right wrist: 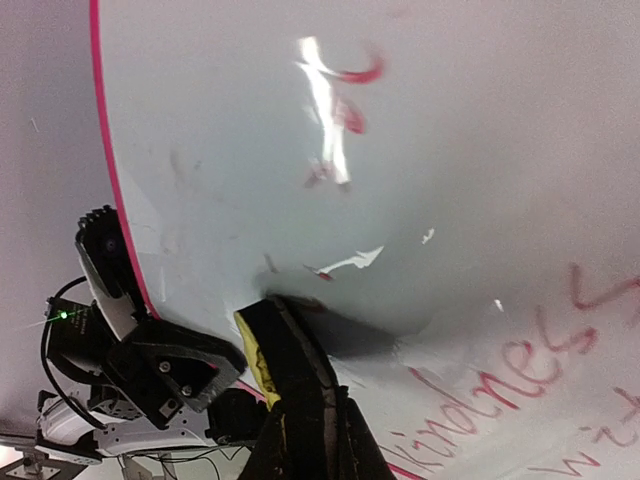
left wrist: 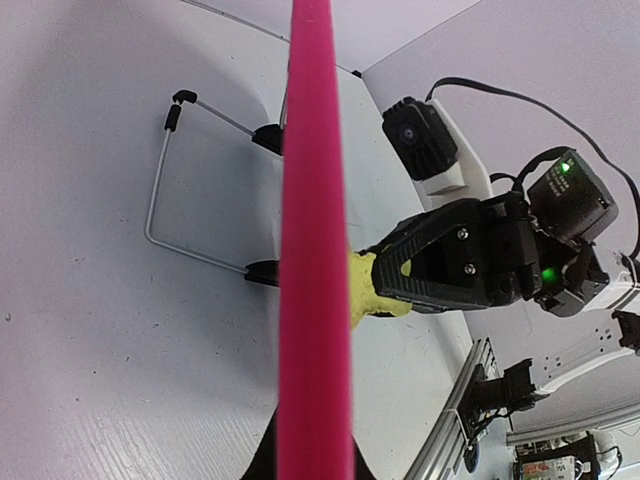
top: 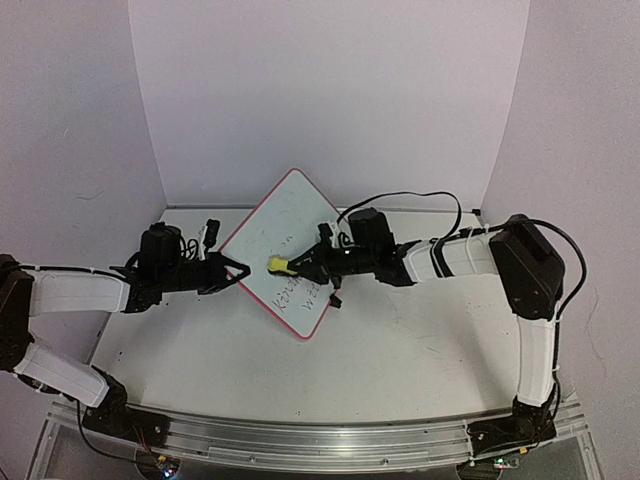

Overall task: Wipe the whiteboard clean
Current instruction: Erase the whiteboard at the center of the board.

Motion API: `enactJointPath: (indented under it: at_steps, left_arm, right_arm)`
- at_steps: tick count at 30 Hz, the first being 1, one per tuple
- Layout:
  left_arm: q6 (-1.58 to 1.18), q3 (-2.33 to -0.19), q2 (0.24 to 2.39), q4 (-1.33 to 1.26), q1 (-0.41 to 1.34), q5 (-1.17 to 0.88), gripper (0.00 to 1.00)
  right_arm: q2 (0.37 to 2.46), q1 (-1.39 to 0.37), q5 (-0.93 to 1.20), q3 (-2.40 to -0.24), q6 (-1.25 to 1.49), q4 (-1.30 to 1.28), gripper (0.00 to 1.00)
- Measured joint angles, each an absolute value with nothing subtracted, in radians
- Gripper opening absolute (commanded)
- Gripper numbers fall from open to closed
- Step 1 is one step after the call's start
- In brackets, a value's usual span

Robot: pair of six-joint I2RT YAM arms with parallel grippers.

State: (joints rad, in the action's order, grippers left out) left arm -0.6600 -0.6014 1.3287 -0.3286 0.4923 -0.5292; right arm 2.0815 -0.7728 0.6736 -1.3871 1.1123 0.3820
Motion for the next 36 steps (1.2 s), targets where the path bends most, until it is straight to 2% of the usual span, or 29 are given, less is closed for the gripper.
enactJointPath:
  at_steps: [3,8,21,22,26,28,36]
  left_arm:
    - [-0.659,-0.602,1.328,-0.329,0.493,-0.531,0.0]
    - [-0.659,-0.602,1.328,-0.329,0.493,-0.531,0.0]
    - [-0.682,-0.644,1.338,-0.278,0.493,-0.522,0.0]
    - [-0.682,-0.647,1.339,-0.275,0.493,-0.522,0.03]
    - [-0.68,-0.649,1.34,-0.273,0.493,-0.531,0.33]
    - [-0.68,-0.649,1.34,-0.271,0.505,-0.556,0.44]
    - [-0.675,-0.7,1.314,-0.219,0.523,-0.58,0.68]
  right_arm:
    - [2.041,-0.741,0.666,-1.302,1.104,0.377,0.0]
    - [2.036,-0.711,0.672,-1.288,1.1,0.361,0.0]
    - [2.149,-0.743,0.666,-1.604,1.119,0.289,0.0]
    - [2.15,-0.743,0.666,-1.605,1.119,0.289,0.0]
    - [2.147,-0.741,0.664,-1.578,1.117,0.311,0.0]
    - [2.132,-0.739,0.658,-1.534,1.113,0.324,0.0]
    - [2.026,-0.719,0.636,-1.383,1.085,0.309,0.0]
